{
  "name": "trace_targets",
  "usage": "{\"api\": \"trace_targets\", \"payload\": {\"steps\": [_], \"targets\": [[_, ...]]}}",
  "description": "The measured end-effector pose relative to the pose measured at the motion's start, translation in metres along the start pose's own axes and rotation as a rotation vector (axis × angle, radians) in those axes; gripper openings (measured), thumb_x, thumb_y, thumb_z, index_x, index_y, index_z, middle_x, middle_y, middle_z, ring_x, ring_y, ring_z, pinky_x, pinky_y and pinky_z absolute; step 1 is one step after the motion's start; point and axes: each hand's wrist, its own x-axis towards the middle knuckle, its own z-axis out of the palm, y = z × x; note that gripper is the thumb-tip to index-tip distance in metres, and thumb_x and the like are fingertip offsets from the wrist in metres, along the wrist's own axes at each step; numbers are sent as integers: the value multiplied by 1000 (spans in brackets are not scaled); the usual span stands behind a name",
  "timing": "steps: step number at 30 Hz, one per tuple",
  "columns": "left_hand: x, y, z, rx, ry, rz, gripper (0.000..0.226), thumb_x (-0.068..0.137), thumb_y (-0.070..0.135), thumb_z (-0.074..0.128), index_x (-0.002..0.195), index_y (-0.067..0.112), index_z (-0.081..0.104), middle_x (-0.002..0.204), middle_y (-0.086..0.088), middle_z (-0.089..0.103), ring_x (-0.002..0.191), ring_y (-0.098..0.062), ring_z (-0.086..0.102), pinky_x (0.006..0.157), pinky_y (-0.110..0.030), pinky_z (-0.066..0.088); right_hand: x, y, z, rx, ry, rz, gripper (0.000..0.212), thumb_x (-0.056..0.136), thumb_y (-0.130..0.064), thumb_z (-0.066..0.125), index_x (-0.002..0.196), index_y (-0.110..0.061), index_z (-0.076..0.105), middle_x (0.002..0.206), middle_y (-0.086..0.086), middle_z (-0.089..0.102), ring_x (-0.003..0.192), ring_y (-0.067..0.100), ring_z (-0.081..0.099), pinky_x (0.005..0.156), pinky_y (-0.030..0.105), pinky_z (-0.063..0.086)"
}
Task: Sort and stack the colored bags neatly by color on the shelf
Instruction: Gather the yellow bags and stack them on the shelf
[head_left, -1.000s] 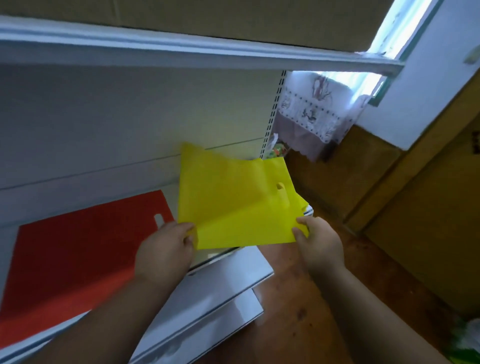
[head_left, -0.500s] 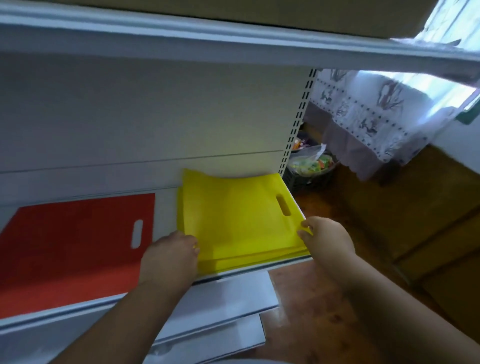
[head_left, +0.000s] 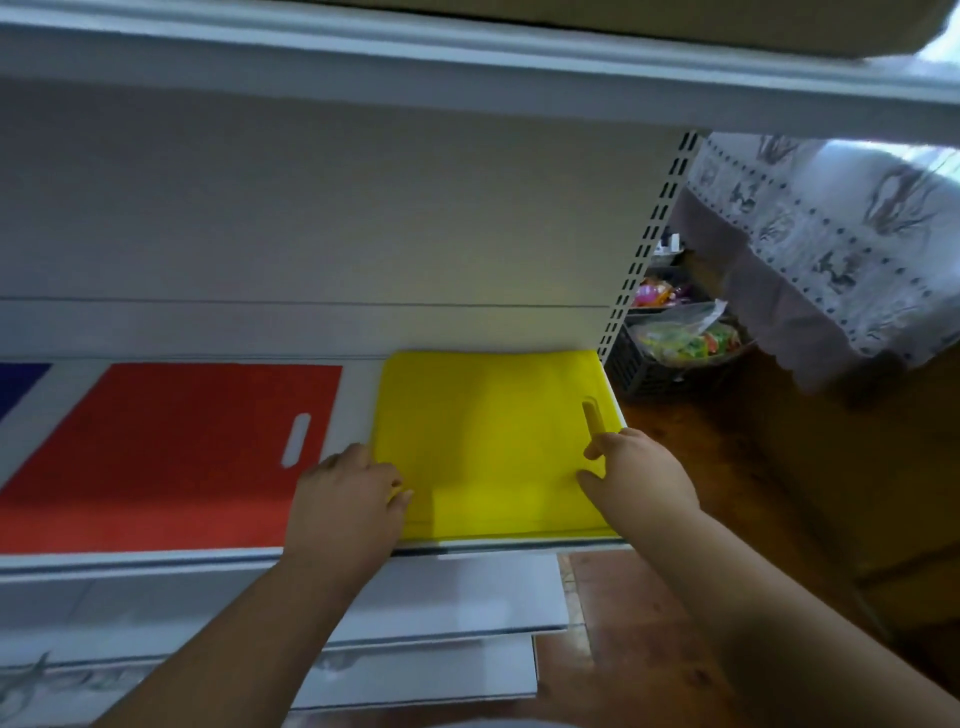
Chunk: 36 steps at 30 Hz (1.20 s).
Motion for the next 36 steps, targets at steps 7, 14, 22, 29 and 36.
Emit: {"api": "trace_targets", "payload": {"steps": [7, 14, 22, 29, 36], "targets": [[-49, -63, -23, -198, 189, -61, 32, 80, 37, 55, 102, 20, 72, 81, -1, 59, 68, -29, 60, 62, -35, 50, -12, -129, 6, 170, 95, -318, 36, 91, -39, 59, 124, -25, 62, 113, -1, 59, 101, 21, 60, 81, 32, 50], [-181, -233, -83, -210, 284, -416, 42, 82, 25, 75, 123, 22, 64, 75, 11, 56, 60, -11, 48, 57, -27, 41, -75, -344, 49, 353, 54, -655, 34, 91, -27, 59, 125, -25, 60, 104, -3, 60, 90, 11, 58, 85, 26, 43], [-314, -395, -157, -144, 339, -736, 45, 92, 40, 58, 136, 33, 50, 91, 20, 57, 73, -1, 54, 61, -18, 41, -153, -582, 85, 535, -48, -958, 43, 93, -27, 58, 135, -26, 53, 102, -10, 55, 77, 6, 49, 75, 27, 42], [-345, -505, -169, -114, 363, -901, 29, 94, 39, 57, 122, 34, 60, 86, 23, 48, 70, 5, 49, 59, -12, 35, -165, -711, 117, 538, -159, -1037, 32, 95, -31, 56, 127, -29, 58, 97, -12, 56, 78, 6, 54, 72, 28, 47], [-366, -619, -200, -54, 352, -1039, 38, 95, 43, 53, 133, 42, 49, 91, 22, 52, 76, 2, 52, 65, -17, 49, -175, -887, 146, 582, -194, -1223, 26, 93, -31, 59, 118, -25, 66, 85, -10, 63, 74, 12, 58, 65, 27, 46]]}}
